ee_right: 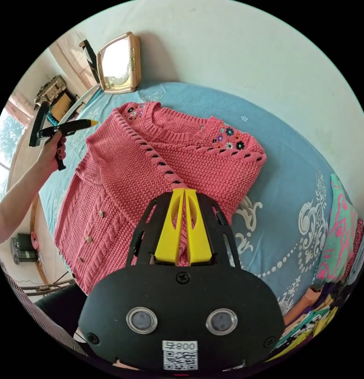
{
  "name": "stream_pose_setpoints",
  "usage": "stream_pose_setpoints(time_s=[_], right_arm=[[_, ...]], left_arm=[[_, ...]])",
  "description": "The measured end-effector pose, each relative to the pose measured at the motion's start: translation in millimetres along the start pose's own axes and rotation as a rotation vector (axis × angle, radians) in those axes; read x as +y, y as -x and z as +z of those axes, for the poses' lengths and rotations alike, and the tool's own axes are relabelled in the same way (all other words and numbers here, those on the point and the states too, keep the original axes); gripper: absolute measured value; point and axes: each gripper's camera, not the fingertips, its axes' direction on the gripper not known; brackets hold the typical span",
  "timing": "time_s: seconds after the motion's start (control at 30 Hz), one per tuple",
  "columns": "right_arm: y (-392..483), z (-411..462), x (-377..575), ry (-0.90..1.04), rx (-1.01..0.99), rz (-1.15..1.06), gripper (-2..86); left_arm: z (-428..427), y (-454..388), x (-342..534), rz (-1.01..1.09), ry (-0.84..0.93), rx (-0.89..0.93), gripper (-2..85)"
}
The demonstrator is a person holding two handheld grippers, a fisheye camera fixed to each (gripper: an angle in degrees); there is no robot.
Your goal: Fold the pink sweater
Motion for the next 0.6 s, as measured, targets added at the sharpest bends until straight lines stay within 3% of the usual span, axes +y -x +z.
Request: stream_pose_setpoints(time_s=[0.1, 0.13, 0.23, 0.33, 0.43, 0.6], right_arm=[[1, 35, -6, 0.079, -0.016, 0.017, 0.1], [-1, 45, -6, 0.085, -0.032, 0.036, 0.1], [-3, 38, -5, 0.024, -0.028, 0.042, 0.1], [-21, 44, 4, -0.021, 0.004, 0.116, 0.1], [-42, 92, 13, 0.071, -0.044, 0.167, 0.1], [-42, 109, 18, 0.072, -0.015, 0.144, 0.1]], left_arm=[[19, 14, -17, 0.008, 0.068, -0.063, 0.3], [41, 23, -20, 0.004, 0.186, -0.100, 0.3], [26, 39, -20, -0.068, 0.132, 0.004, 0.3], [3, 32, -15, 0.019, 0.034, 0.045, 0.3], [32, 33, -17, 0.074, 0.183, 0.008, 0.4], [9, 58, -10, -0.020, 0.118, 0.100, 0.6]])
